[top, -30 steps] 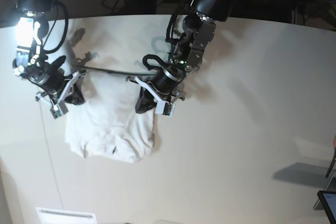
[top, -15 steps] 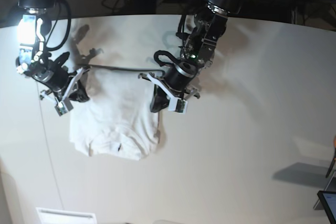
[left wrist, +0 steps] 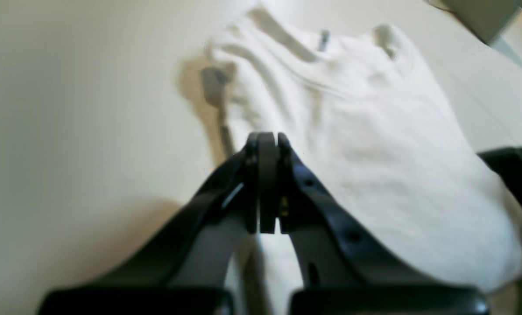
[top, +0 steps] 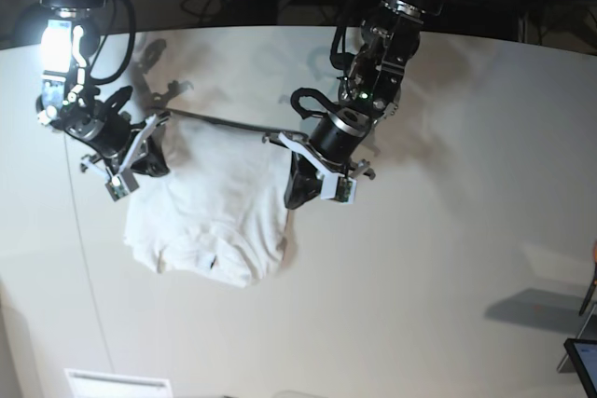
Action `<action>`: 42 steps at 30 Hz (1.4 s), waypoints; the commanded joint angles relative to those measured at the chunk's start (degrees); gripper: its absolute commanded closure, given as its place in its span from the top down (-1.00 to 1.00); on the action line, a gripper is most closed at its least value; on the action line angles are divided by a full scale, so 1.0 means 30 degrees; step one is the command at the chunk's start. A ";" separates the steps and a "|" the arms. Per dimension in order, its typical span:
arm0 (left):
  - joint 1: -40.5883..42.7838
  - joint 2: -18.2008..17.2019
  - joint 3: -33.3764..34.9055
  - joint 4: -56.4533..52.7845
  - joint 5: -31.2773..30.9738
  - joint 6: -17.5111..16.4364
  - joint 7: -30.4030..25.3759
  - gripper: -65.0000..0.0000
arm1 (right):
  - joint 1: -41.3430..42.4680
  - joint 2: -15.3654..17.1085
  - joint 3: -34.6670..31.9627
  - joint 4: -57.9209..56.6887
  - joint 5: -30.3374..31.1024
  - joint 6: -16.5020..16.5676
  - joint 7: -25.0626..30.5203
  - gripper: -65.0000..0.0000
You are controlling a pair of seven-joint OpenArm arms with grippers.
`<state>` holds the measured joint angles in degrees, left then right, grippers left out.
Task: Fold the T-shirt properly
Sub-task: 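Lower the bundle edge flat with both grippers to square the fold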
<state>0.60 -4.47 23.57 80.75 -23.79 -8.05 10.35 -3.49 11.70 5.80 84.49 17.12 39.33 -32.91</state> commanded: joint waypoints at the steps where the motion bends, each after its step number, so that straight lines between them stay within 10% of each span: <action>1: -0.0508 -0.0049 -0.0136 -0.0001 0.0004 0.0003 -0.0446 -1.00 | 0.0415 0.0128 -0.0367 0.0336 0.0255 0.0223 0.0317 -1.00; 42: 0.3096 0.0010 0.0831 0.1259 0.0004 0.0003 -0.0446 -1.00 | 0.1235 0.0186 -0.1861 0.0336 0.0226 0.0223 0.0317 -1.00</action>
<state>10.44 -4.47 26.02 83.50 -23.86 -7.73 8.86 -0.49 11.99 -0.05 84.25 16.58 39.42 -33.10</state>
